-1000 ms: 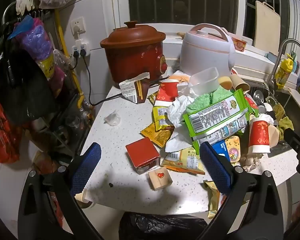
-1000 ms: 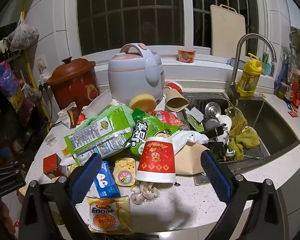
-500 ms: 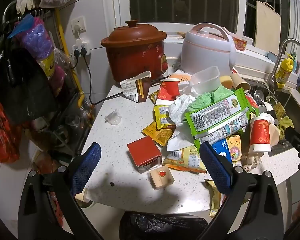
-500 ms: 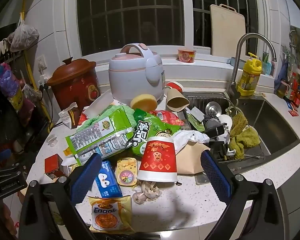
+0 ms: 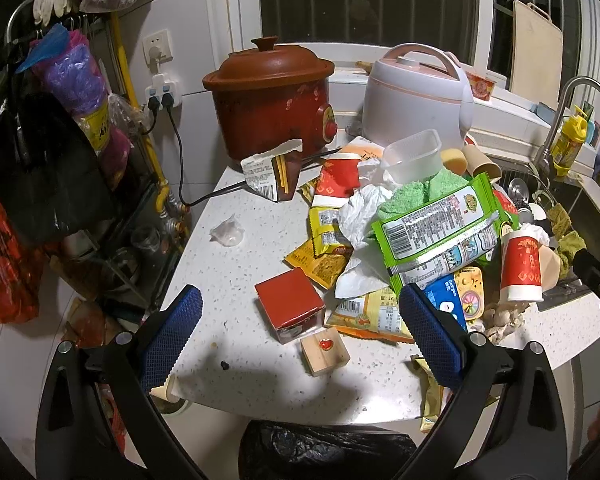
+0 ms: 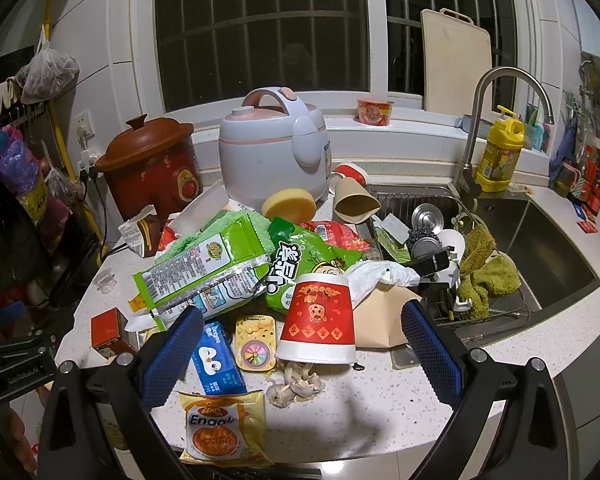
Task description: Collect trash
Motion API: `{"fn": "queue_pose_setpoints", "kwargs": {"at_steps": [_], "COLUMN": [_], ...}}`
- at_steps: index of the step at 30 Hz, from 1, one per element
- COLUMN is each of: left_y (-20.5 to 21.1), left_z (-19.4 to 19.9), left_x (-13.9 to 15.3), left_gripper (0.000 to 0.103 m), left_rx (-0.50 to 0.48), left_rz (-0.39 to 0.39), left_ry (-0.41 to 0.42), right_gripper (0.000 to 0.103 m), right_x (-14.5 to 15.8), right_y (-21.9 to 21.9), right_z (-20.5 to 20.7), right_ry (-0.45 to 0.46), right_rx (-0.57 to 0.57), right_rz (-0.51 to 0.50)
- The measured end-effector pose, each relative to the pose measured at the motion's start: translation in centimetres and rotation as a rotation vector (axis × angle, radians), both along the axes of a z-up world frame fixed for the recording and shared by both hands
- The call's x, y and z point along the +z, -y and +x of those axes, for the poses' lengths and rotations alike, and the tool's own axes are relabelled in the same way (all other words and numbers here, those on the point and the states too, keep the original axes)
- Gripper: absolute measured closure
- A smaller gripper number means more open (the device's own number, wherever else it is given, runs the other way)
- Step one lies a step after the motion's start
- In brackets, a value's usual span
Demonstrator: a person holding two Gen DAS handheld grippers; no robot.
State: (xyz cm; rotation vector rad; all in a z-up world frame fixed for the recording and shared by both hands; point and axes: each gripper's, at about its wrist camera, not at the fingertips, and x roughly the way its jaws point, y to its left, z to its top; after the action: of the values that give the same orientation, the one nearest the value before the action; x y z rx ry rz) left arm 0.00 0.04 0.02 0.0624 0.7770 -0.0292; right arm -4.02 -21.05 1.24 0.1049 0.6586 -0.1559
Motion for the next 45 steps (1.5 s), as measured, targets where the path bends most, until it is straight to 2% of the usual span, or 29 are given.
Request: {"fn": "queue_pose_setpoints", "kwargs": {"at_steps": [45], "left_y": [-0.7], "left_z": [-0.8], "left_x": [-1.3], "left_gripper": [0.007], "left_rx": [-0.001], "left_rz": [-0.002], "left_ry": [-0.011], "right_gripper": [0.005], "right_x": [0.3], "right_y": [-0.2], "right_z": [0.2], "right_ry": [-0.008], "right_rx": [0.003], "right_rz": [0.008]}}
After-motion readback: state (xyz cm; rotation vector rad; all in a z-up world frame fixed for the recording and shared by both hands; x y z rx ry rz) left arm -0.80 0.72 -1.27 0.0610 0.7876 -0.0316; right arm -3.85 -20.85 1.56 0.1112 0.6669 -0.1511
